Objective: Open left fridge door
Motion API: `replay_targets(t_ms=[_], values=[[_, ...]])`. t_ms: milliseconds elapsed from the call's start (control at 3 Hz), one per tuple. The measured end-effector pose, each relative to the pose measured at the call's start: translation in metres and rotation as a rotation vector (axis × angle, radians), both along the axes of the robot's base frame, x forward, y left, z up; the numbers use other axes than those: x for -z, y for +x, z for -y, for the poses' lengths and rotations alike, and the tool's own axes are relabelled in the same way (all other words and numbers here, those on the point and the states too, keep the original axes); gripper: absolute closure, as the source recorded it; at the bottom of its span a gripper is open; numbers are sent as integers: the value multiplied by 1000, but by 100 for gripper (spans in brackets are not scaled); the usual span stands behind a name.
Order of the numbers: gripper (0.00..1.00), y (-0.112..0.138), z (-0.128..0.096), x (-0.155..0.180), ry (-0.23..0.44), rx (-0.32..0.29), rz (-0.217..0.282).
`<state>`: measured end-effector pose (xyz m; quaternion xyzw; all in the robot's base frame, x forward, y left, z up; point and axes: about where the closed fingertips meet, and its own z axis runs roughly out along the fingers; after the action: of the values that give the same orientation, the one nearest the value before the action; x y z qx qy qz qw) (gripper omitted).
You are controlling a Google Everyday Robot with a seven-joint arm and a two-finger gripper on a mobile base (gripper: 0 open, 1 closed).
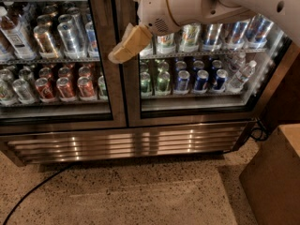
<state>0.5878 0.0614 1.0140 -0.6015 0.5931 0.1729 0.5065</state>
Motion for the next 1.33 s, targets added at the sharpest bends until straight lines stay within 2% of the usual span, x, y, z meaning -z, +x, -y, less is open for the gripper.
replay_targets(t_ms=[667, 1000, 1333], values=[[0, 19, -15, -4, 36, 61, 48], [6, 25, -23, -4, 32, 79, 60], [9, 26, -29, -2, 29, 92, 47]])
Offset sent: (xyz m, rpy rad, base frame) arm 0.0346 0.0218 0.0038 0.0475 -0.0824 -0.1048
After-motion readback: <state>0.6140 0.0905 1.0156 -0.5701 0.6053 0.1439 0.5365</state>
